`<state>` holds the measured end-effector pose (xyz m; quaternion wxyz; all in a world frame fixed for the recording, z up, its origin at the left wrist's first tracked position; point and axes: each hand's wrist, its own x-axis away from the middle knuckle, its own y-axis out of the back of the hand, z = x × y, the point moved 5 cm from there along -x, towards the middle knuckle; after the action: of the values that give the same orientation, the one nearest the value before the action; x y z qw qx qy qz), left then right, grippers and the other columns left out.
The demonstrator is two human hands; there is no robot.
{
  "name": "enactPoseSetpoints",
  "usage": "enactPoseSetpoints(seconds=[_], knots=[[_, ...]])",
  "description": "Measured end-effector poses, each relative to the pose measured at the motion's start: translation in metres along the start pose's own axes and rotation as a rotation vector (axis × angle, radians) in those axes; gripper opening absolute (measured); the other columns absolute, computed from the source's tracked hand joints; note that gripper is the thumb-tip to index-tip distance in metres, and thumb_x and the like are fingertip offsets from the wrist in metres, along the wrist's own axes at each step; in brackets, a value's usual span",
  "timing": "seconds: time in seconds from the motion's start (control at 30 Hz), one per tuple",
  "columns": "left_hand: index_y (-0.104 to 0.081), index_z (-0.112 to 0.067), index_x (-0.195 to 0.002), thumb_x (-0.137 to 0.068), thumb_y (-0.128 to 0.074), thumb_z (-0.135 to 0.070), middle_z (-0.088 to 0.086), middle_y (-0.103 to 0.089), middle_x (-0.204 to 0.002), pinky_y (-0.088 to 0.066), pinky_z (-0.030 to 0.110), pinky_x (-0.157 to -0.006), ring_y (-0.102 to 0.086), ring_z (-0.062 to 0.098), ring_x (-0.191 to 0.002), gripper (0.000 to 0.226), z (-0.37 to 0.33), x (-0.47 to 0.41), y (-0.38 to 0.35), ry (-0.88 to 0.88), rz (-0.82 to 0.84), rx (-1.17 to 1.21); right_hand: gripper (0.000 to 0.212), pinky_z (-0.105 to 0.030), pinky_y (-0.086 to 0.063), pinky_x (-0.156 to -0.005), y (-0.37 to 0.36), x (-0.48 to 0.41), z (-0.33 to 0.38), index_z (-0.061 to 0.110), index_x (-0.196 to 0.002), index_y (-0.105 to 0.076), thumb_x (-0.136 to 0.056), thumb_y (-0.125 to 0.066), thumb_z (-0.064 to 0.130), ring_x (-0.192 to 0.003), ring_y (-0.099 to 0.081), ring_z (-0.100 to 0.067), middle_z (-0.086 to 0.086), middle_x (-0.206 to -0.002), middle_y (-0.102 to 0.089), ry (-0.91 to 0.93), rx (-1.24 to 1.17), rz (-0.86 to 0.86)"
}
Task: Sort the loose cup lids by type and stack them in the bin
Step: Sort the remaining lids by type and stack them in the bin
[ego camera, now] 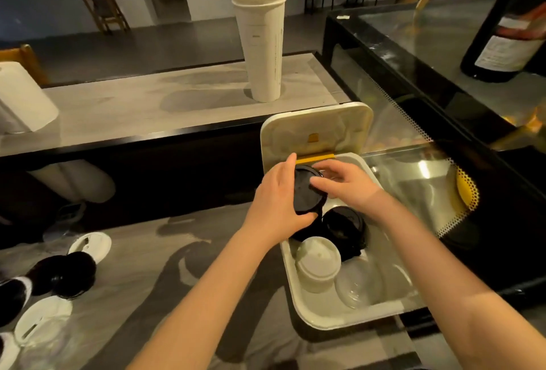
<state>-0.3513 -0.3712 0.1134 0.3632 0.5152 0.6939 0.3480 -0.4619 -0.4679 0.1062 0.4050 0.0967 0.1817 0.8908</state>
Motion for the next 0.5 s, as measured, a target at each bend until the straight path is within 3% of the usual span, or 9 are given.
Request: enactPoseSetpoints(seconds=[0.13, 0.27, 0.37, 0.43, 0.5], knots=[[-0.003, -0.017, -0.150, -0.075, -0.073, -0.041, 0.002, -0.017, -0.153, -0.024, 0.032, -0.113, -0.017, 0.018, -0.141, 0.105, -0.015, -0.008, -0.016, -0.065, 0.011, -0.016, 0.038, -0.028, -0.057, -0.056, 0.008, 0.006, -0.004, 0.019, -0.112, -0.055, -0.080, -0.073, 0.009, -0.082, -0.065, -0.019, -0.006, -0.095, -0.062, -0.087, -0.011, -0.037], [-0.016, -0.015, -0.149, -0.082, -0.064, -0.048, 0.002, -0.020, -0.155, -0.023, 0.038, -0.114, -0.015, 0.018, -0.143, 0.089, 0.004, -0.015, -0.034, -0.013, 0.068, -0.127, 0.049, -0.032, -0.049, -0.083, 0.037, 0.000, -0.015, 0.020, -0.121, -0.057, -0.076, -0.077, 0.019, -0.105, -0.059, -0.021, -0.002, -0.111, -0.061, -0.098, 0.380, -0.125], [-0.036, -0.021, -0.143, -0.090, -0.050, -0.049, -0.001, -0.026, -0.154, -0.011, 0.047, -0.115, -0.009, 0.019, -0.145, 0.061, 0.024, -0.017, -0.055, 0.007, 0.270, -0.282, 0.054, -0.028, -0.048, -0.072, 0.043, 0.001, -0.033, 0.020, -0.128, -0.054, -0.078, -0.076, 0.019, -0.106, -0.055, -0.023, -0.003, -0.121, -0.055, -0.272, 0.544, 0.058], [-0.038, -0.026, -0.142, -0.092, -0.046, -0.049, -0.004, -0.028, -0.153, -0.014, 0.048, -0.113, -0.010, 0.020, -0.144, 0.056, 0.029, -0.017, -0.064, 0.007, 0.359, -0.338, 0.054, -0.031, -0.053, -0.065, 0.032, 0.001, -0.044, 0.021, -0.129, -0.053, -0.079, -0.074, 0.016, -0.099, -0.055, -0.024, -0.007, -0.126, -0.052, -0.343, 0.672, 0.209], [-0.037, -0.027, -0.142, -0.092, -0.045, -0.049, -0.004, -0.032, -0.151, -0.021, 0.047, -0.109, -0.017, 0.022, -0.141, 0.056, 0.028, -0.019, -0.068, -0.015, 0.413, -0.432, 0.054, -0.032, -0.053, -0.069, 0.020, -0.004, -0.054, 0.020, -0.130, -0.052, -0.080, -0.073, 0.015, -0.096, -0.054, -0.024, -0.009, -0.127, -0.052, -0.351, 0.752, 0.263]])
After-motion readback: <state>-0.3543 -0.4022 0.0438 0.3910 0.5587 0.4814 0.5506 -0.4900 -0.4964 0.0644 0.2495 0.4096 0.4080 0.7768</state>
